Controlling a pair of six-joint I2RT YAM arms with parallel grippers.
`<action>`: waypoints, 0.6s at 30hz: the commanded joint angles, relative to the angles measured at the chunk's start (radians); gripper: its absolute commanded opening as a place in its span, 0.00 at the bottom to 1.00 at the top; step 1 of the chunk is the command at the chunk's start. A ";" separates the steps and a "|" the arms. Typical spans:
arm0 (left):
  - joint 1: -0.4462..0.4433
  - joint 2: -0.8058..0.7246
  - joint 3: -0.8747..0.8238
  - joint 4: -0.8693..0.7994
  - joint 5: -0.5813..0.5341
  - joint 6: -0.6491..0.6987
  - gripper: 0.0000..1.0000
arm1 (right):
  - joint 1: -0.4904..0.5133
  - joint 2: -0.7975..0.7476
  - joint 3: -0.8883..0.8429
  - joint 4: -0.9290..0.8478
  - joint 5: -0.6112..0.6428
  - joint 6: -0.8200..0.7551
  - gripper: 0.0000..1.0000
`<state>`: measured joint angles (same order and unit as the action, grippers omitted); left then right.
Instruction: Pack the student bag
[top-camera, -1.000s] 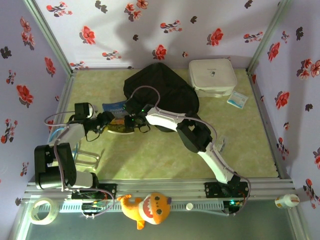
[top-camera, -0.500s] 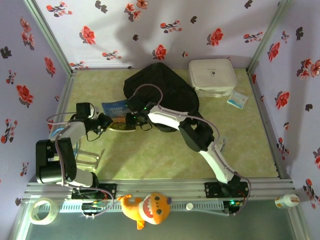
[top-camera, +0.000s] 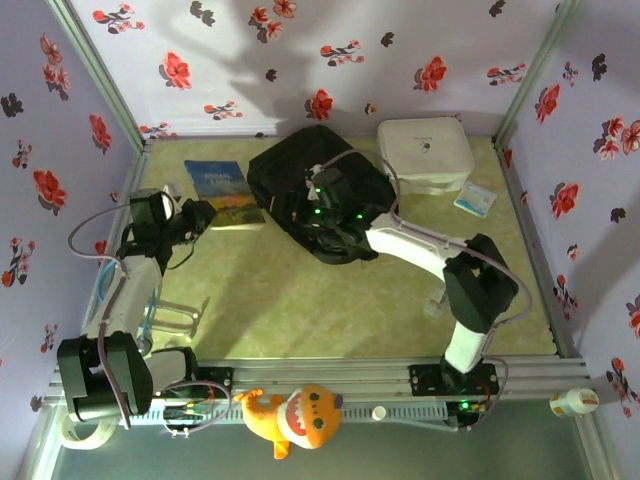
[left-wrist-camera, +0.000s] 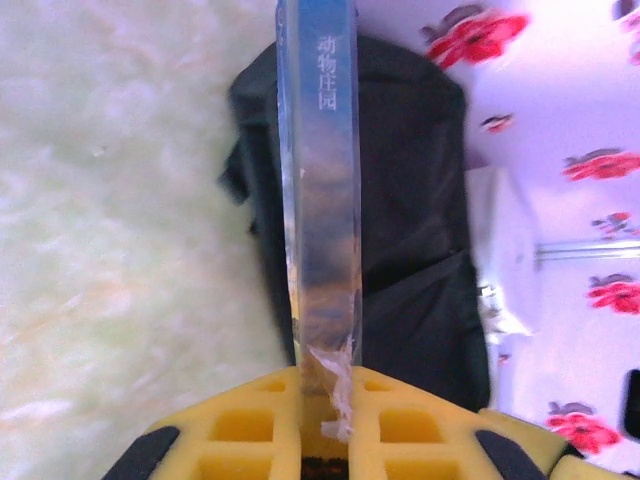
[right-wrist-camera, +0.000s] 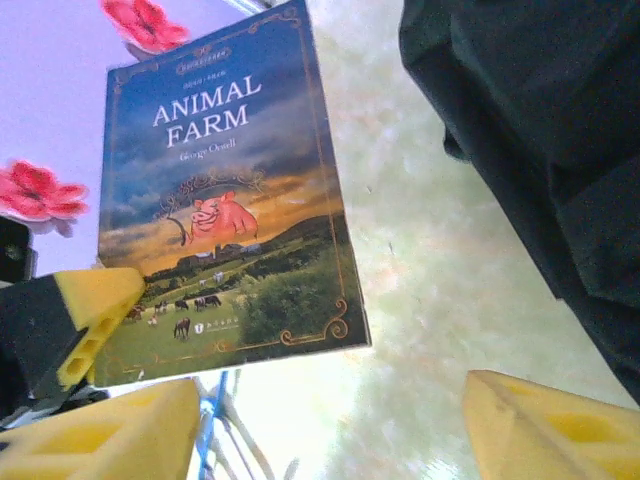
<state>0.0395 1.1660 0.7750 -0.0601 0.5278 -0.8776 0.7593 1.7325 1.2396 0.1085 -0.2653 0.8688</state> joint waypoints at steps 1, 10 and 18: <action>-0.052 0.004 0.006 0.338 0.048 -0.197 0.00 | -0.048 -0.061 -0.100 0.220 -0.080 0.130 0.77; -0.261 0.146 0.006 0.710 -0.086 -0.414 0.00 | -0.100 -0.154 -0.282 0.479 -0.034 0.385 0.87; -0.403 0.161 0.034 0.704 -0.247 -0.386 0.00 | -0.090 -0.111 -0.346 0.708 0.067 0.567 0.88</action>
<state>-0.3386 1.3342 0.7696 0.5159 0.3649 -1.2591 0.6601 1.6058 0.8967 0.6422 -0.2462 1.3399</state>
